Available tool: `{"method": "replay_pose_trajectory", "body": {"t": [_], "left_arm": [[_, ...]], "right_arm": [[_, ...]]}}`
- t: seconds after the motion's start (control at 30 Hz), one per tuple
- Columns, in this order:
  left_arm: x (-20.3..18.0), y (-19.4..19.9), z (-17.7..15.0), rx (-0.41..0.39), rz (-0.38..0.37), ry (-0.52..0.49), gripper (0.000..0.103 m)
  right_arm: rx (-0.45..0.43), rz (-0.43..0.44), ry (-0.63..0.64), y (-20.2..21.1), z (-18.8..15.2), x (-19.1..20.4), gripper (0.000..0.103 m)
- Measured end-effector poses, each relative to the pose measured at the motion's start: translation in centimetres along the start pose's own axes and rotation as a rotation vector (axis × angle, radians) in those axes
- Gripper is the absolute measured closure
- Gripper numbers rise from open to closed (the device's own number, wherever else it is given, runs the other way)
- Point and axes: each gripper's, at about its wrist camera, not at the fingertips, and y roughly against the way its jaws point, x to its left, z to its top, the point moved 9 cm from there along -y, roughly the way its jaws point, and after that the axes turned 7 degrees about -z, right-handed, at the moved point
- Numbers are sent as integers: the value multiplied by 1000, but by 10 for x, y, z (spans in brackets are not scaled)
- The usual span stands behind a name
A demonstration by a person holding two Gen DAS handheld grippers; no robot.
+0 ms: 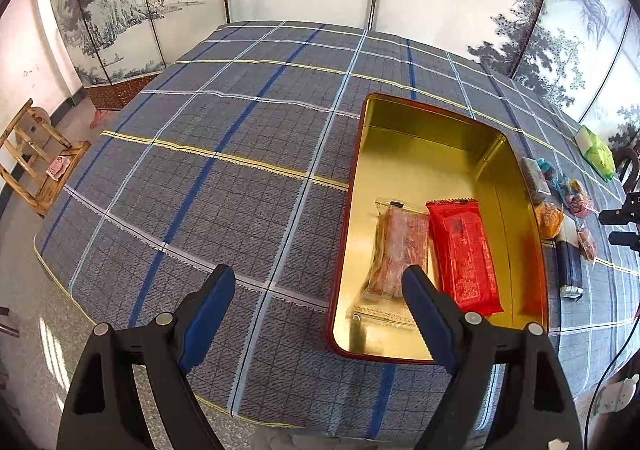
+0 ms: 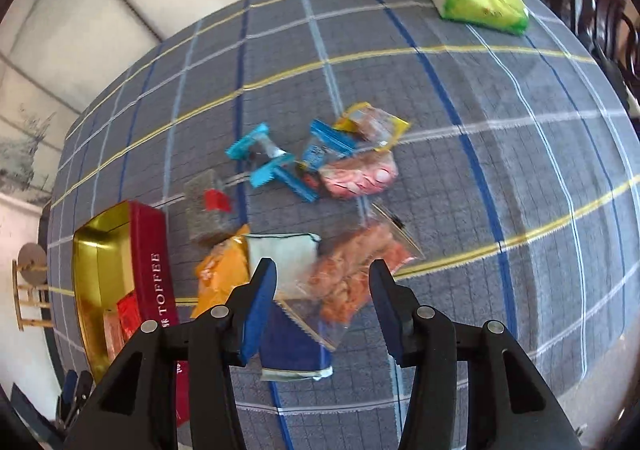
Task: Organize snacks
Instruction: 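Grasp another clear orange-snack bag with the right gripper, then grasp the blue-and-teal package with the left gripper while the right gripper holds its bag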
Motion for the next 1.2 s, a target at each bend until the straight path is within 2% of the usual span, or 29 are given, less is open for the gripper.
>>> {"method": "replay_pose_trajectory", "body": {"t": [0.23,0.47,0.7,0.9,0.97,1.1,1.2], "left_arm": [[6,-4,-4,11,5,7,20],[7,-8,-4,21,14,6,20],[-4,-9,-2,26,11,-20,20],[-23,-7,8,18,-17,-33,20],[-35,-6,13,12,-31,-44,20],[-69,-6,20,2,-71,-82,20],[-105,-6,24,-1,-116,-131,20]], "right_arm": [[126,70,-187,-29,-7,-17,47],[133,49,-255,-46,-1,-21,47],[45,-77,-46,-53,13,-11,47],[-15,-141,139,-57,3,-15,47],[-74,-179,220,-55,0,-15,47],[-218,-188,326,-48,-9,-9,47],[-290,-128,337,-45,-12,-10,47]]}}
